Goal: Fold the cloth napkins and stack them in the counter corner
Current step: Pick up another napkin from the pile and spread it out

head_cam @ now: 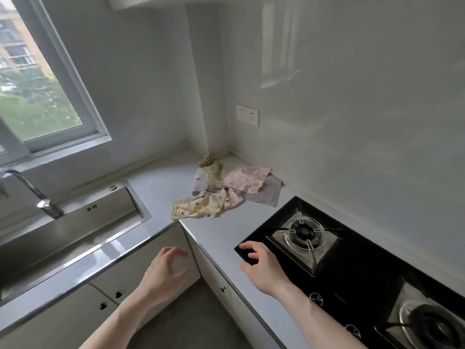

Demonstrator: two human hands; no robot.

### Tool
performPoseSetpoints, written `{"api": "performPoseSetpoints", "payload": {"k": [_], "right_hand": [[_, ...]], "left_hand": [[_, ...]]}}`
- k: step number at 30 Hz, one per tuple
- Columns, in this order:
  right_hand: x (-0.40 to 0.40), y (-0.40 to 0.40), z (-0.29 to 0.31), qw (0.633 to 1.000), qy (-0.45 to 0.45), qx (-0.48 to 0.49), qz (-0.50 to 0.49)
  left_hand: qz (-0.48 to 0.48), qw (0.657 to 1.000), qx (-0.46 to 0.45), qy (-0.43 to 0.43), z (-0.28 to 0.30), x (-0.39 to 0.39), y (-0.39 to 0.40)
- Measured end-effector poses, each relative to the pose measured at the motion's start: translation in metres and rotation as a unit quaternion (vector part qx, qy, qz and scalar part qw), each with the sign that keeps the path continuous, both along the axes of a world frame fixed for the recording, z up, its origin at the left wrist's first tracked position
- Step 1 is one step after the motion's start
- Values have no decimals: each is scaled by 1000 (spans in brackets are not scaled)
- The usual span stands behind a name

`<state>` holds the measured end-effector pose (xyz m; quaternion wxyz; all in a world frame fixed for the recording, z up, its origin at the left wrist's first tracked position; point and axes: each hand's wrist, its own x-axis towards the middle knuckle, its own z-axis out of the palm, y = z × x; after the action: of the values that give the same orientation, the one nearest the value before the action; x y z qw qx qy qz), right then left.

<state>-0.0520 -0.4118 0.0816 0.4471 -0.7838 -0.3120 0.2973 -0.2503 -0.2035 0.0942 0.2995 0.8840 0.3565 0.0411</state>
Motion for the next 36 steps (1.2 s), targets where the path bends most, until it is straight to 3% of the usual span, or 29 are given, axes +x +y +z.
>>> {"api": "performPoseSetpoints", "payload": {"k": [8,18,25,31,34,36], "right_hand": [[26,78,-7,1000,5,-2,24],[59,122,-32,995,5,-32,-95],[53,202,-42,978,15,-55,-203],[32,243,-39,967,6,-85,-239],[25,248,-37,962,8,-95,-255],[22,246,-35,958,3,-99,-269]], "left_hand": [[8,999,-13,48,-9,25,72],[-92,987,-20,131,-65,143,217],[-178,959,-20,220,-110,201,309],[-257,913,-7,318,-140,213,366],[-295,902,-4,316,-157,218,383],[-297,916,17,267,-143,218,380]]}}
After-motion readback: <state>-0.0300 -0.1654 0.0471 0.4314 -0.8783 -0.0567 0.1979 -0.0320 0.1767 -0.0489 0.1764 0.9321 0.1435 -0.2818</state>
